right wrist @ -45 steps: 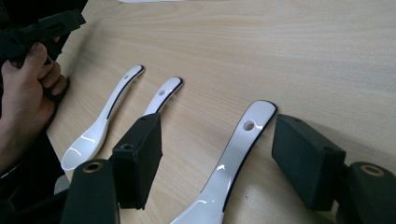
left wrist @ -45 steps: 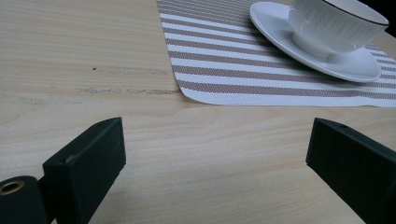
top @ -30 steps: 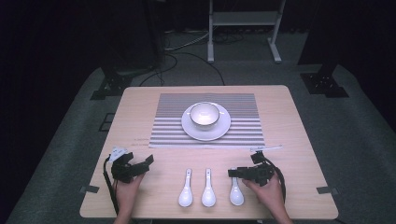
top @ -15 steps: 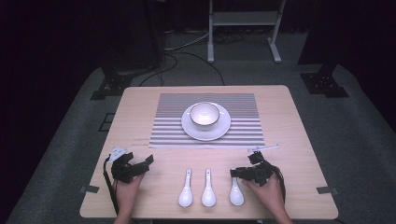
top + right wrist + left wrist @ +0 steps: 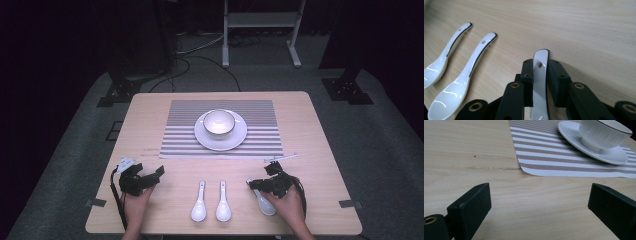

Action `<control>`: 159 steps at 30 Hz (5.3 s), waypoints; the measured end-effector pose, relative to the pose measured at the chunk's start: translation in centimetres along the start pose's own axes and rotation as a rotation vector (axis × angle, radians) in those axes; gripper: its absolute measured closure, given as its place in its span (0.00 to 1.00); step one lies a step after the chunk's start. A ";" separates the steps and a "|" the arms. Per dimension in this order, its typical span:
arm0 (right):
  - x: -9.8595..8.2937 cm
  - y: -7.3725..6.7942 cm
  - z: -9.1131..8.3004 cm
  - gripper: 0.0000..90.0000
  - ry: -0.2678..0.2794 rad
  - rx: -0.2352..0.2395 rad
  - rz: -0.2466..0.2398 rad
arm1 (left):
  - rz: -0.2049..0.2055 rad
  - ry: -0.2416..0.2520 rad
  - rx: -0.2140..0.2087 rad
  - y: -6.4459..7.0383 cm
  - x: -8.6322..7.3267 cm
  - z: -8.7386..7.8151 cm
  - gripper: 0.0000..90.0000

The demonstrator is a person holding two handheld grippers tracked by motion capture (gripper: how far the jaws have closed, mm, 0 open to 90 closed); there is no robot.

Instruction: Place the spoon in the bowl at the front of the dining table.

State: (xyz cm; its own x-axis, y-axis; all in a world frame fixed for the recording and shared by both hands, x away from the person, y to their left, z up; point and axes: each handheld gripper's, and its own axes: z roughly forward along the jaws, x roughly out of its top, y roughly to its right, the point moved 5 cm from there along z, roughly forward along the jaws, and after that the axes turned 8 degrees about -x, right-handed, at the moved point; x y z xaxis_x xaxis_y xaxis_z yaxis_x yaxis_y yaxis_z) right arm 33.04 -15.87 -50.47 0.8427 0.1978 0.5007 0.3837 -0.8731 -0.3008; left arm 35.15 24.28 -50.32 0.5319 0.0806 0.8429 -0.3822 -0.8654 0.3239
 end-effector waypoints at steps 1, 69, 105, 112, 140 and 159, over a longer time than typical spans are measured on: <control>0.0 0.0 0.0 0.84 -0.006 -0.007 -0.005 | 0.000 0.001 0.000 0.0 0.0 0.0 0.04; 9.8 1.5 -4.8 0.95 0.371 0.236 0.244 | -0.007 0.007 -0.004 -0.1 0.0 -0.1 0.04; 17.3 0.4 -3.0 0.95 0.451 0.203 0.301 | -0.011 0.007 -0.010 -0.2 0.0 -0.1 0.04; 18.2 0.3 -2.2 0.95 0.452 0.189 0.306 | -0.010 0.008 -0.010 -0.2 0.0 -0.1 0.04; 21.3 0.9 1.1 0.96 0.537 0.186 0.459 | -0.016 0.009 -0.015 -0.2 0.0 -0.1 0.04; 20.8 1.6 2.7 0.96 0.567 0.175 0.482 | -0.016 0.011 -0.017 -0.2 0.0 -0.1 0.04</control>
State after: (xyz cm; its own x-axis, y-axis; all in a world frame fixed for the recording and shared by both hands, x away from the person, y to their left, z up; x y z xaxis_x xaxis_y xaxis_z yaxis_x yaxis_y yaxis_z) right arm 52.18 -11.93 -42.75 0.6271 -0.4874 0.6076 0.1170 -0.7123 -0.6921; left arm 35.11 24.49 -50.31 0.5298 0.0994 0.8423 -0.3867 -0.8555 0.3443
